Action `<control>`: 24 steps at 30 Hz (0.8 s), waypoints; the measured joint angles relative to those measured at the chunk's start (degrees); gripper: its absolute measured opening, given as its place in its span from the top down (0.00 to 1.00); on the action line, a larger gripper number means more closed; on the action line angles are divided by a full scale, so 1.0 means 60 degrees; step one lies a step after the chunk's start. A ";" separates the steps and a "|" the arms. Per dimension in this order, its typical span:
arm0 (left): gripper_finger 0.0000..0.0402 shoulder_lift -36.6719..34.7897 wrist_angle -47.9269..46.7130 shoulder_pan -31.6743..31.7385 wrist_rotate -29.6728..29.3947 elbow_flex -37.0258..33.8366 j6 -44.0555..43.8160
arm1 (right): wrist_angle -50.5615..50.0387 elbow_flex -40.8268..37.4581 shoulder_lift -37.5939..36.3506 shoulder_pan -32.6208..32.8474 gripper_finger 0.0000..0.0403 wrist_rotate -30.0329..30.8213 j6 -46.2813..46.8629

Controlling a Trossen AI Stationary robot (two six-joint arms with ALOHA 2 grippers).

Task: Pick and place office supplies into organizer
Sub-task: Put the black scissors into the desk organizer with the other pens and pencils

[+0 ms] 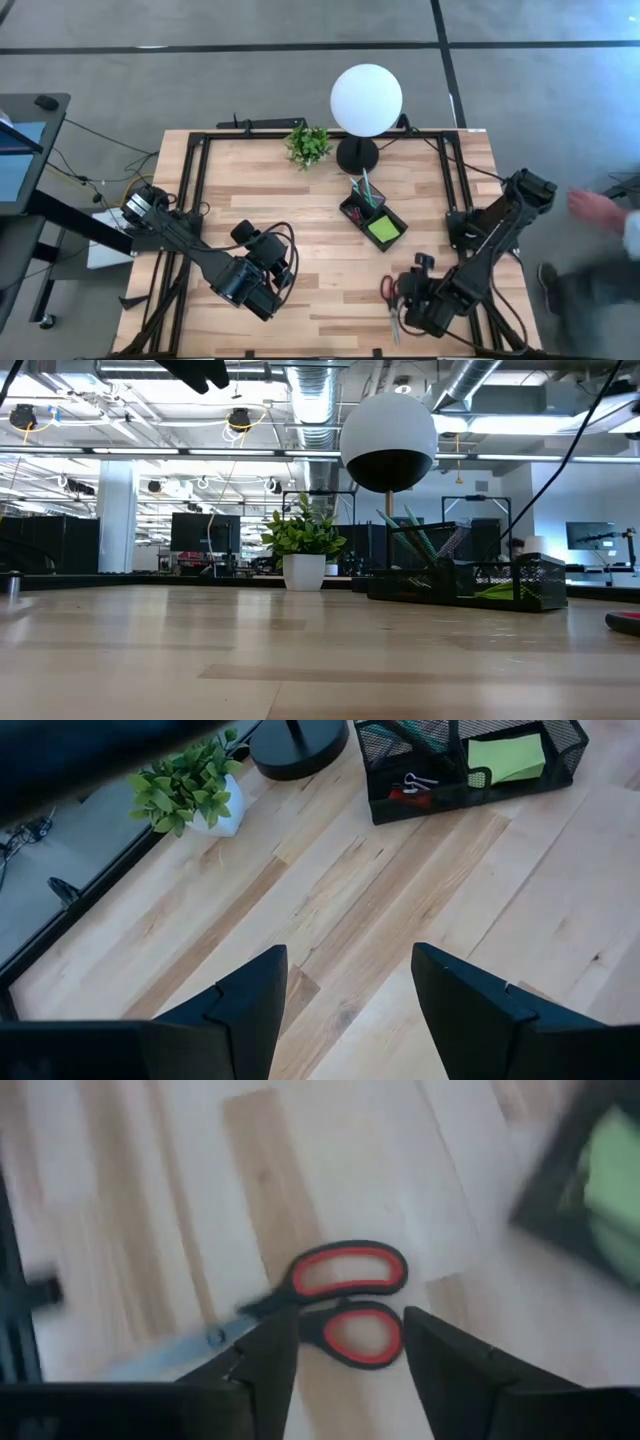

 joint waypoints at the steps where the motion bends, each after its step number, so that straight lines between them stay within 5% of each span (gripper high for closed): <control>1: 0.47 0.0000 0.0002 0.0000 0.0004 0.0000 0.0004 | 0.0180 -0.0133 0.0000 -0.0031 0.55 -0.0001 0.0717; 4: 0.47 0.0000 0.0005 0.0000 0.0005 0.0000 0.0020 | 0.0681 -0.0507 0.0000 -0.0102 0.53 -0.0036 0.2294; 13: 0.47 0.0004 -0.0005 0.0000 -0.0004 0.0000 0.0075 | 0.1863 -0.1217 0.0000 -0.0055 0.57 -0.0199 0.2350; 24: 0.47 0.0007 -0.0005 0.0000 -0.0009 0.0000 0.0188 | 0.0467 -0.1889 0.0000 -0.0159 0.63 -0.0676 0.3983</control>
